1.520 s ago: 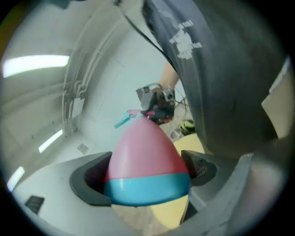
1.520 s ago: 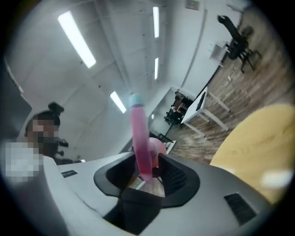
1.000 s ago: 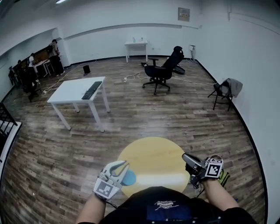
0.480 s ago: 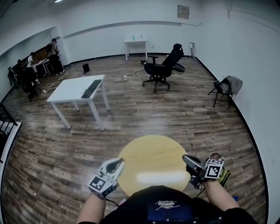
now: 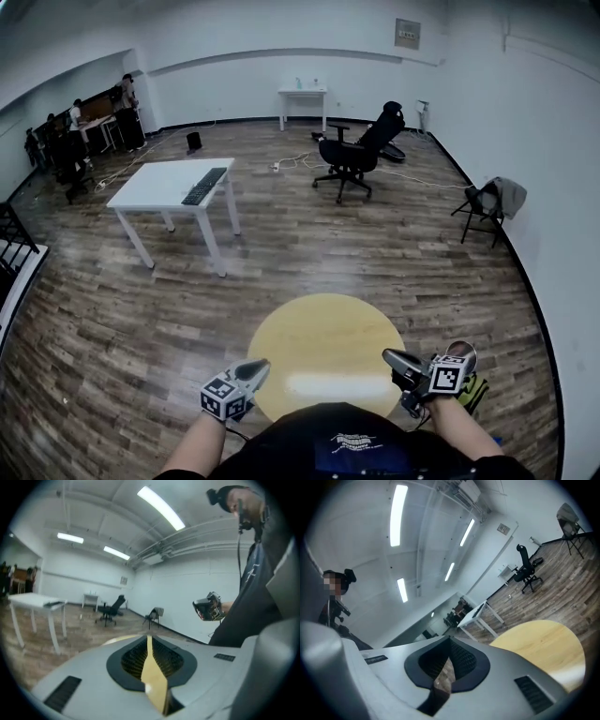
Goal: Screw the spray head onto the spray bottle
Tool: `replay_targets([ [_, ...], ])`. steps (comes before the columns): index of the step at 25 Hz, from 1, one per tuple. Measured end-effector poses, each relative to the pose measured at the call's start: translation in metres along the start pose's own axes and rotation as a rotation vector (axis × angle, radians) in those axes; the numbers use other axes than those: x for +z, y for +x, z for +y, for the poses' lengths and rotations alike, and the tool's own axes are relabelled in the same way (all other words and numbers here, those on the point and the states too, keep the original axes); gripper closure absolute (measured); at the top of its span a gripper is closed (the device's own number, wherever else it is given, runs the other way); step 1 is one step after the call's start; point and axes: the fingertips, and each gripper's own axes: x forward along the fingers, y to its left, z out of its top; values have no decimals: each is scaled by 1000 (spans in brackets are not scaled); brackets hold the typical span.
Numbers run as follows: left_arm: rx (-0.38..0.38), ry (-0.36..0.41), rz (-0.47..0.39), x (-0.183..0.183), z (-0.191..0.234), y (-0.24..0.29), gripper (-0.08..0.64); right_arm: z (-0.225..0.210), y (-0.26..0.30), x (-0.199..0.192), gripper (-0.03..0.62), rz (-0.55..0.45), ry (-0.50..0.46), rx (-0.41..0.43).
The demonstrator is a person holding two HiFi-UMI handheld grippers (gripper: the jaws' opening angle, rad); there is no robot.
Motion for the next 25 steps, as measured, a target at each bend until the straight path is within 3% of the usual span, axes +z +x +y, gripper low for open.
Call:
replay_targets([
  [2, 14, -221, 177, -93, 9, 4, 508, -29, 3, -46, 565, 126, 63, -38],
  [5, 100, -644, 356, -241, 10, -35, 506, -86, -13, -144, 565, 335, 177, -181],
  [6, 126, -756, 402, -282, 4, -57, 506, -98, -21, -177, 565, 383, 232, -216],
  [8, 146, -893, 490, -345, -15, -99, 506, -111, -33, -226, 565, 414, 374, -244],
  [11, 131, -962, 609, -402, -50, -154, 506, -110, -37, -248, 565, 340, 594, -201],
  [15, 176, -954, 683, -437, -71, -199, 524, -99, -30, -256, 567, 374, 620, -135],
  [17, 220, -922, 675, -438, -64, -207, 536, -92, -26, -261, 568, 430, 585, -107],
  [20, 220, -878, 639, -427, -69, -212, 539, -81, -20, -274, 568, 529, 533, -64],
  [22, 227, -911, 571, -421, -88, -213, 522, -73, -17, -285, 568, 597, 508, -35],
  [25, 335, -998, 460, -438, -132, -213, 521, -63, -13, -301, 568, 683, 480, 7],
])
